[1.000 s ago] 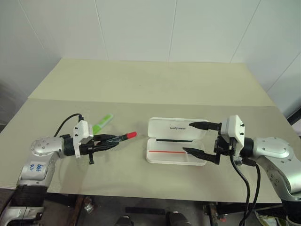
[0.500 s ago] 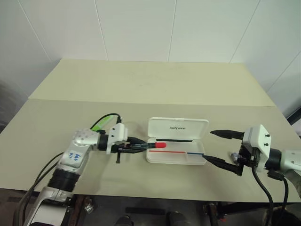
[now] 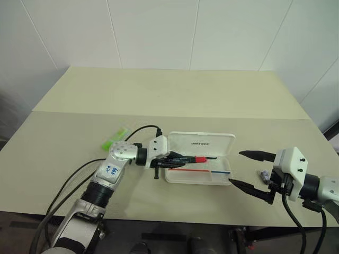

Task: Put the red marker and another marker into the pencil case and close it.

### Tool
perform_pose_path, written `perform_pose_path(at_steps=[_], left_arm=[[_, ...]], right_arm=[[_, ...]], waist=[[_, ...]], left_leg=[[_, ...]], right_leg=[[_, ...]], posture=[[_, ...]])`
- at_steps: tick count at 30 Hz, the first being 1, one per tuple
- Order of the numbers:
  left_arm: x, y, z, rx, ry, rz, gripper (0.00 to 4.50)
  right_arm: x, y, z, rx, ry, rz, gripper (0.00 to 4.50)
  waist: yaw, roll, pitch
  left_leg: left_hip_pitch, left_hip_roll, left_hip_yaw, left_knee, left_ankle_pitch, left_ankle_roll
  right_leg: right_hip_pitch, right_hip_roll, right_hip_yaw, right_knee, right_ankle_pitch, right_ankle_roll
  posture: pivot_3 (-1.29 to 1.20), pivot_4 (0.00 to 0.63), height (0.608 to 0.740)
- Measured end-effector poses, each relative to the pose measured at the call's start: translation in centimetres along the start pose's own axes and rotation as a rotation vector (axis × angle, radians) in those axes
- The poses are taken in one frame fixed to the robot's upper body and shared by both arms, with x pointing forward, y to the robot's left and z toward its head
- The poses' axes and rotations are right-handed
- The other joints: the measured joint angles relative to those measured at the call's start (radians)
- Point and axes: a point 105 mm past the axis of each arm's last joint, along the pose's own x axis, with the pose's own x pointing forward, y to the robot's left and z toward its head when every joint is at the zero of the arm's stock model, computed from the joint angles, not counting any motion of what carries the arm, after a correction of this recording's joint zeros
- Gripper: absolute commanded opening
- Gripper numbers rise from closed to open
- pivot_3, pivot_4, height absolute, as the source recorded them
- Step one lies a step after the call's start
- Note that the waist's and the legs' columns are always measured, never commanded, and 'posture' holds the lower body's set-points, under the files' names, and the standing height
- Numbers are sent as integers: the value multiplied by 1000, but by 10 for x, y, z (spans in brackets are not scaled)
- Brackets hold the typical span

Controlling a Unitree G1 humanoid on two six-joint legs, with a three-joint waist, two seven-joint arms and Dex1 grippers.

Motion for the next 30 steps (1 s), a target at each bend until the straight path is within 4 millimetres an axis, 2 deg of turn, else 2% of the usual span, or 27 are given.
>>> perform_pose_path(at_steps=[10,12,22,25,30], left_arm=[[25,3,7,11,-5,-3,659],[27,3,9,15,-7,-15,1396],[27,2,4,-9,5,-24,4464],[28,2,8,-60,-15,-26,4464],[20,-7,34,-99,-83,-104,4464]], right_arm=[[5,3,5,2,-20,2,4500],[6,2,7,0,-24,-3,4500],[7,3,9,0,-33,-5,4500],[9,3,11,-3,-43,-4,4500],[14,4,12,-3,-52,14,4500]], waist=[[0,0,0],[-1,0,0],[0,0,0],[0,0,0],[-2,0,0]], left_leg=[[0,0,1,0,0,0],[0,0,1,0,0,0],[0,0,1,0,0,0],[0,0,1,0,0,0],[0,0,1,0,0,0]], right_leg=[[0,0,1,0,0,1],[0,0,1,0,0,1],[0,0,1,0,0,1],[0,0,1,0,1,1],[0,0,1,0,1,1]], posture=[[0,150,740],[0,150,740],[0,150,740],[0,150,740],[0,150,740]])
